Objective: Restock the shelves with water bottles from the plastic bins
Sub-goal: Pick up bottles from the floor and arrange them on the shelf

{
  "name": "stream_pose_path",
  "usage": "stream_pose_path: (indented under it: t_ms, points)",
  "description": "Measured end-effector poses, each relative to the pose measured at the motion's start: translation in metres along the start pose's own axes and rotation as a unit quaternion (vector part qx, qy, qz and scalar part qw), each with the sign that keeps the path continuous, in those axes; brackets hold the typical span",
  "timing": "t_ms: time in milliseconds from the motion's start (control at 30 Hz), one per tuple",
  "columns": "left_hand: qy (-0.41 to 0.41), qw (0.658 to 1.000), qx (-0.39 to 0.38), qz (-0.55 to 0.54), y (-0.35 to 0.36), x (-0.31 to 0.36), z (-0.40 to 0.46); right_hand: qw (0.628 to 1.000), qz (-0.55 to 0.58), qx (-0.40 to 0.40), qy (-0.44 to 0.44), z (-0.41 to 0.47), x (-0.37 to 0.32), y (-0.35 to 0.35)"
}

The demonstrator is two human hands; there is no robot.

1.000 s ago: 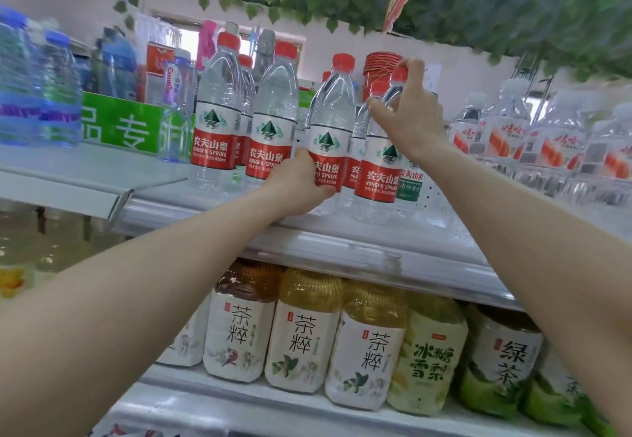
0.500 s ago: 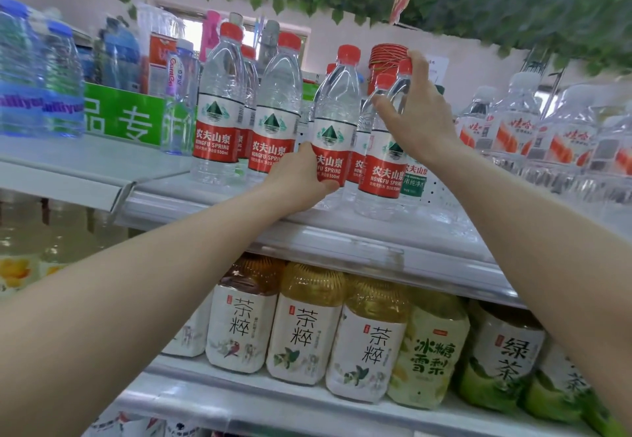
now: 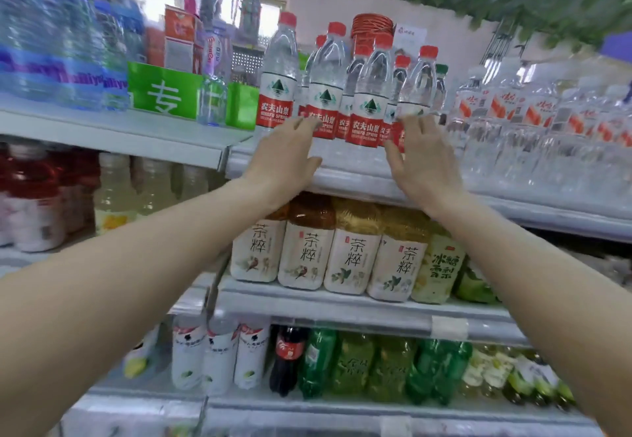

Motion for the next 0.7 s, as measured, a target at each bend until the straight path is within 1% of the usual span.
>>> stream_pose_path:
  t_ms: [100, 233, 333, 433, 533, 600, 700]
  points:
    - [0.025, 1.000, -0.010, 0.006, -0.019, -0.033, -0.055, 1.000, -0.010, -0.014, -0.023, -0.052, -0.052, 0.008]
    - [0.049, 0.995, -0.048, 0.069, -0.029, -0.081, -0.131, 0.997, -0.022, -0.059, -0.043, -0.119, -0.119, 0.036]
    - [0.038, 0.991, -0.094, 0.089, -0.024, -0.117, -0.188, 0.994, -0.004, -0.102, -0.049, -0.170, -0.163, 0.066]
    - [0.017, 0.984, -0.154, 0.088, -0.004, -0.156, -0.247, 0.984, 0.019, -0.171, -0.045, -0.227, -0.201, 0.104]
    - [-0.011, 0.978, -0.188, 0.086, 0.023, -0.196, -0.306, 0.967, 0.065, -0.236, -0.066, -0.286, -0.234, 0.153]
    - [-0.025, 0.974, -0.209, 0.082, 0.042, -0.217, -0.348, 0.958, 0.076, -0.266, -0.082, -0.325, -0.250, 0.183]
    - [-0.052, 0.964, -0.250, 0.069, 0.087, -0.253, -0.420, 0.938, 0.114, -0.321, -0.069, -0.392, -0.272, 0.239]
Point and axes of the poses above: each hand's wrist, its own z-axis towards the middle knuckle, its own y-axis out of the palm, x = y × z, the point moved 4 cm from there along z, towards the middle knuckle, and after that the axes turned 3 degrees about -x, right-handed, at the moved point
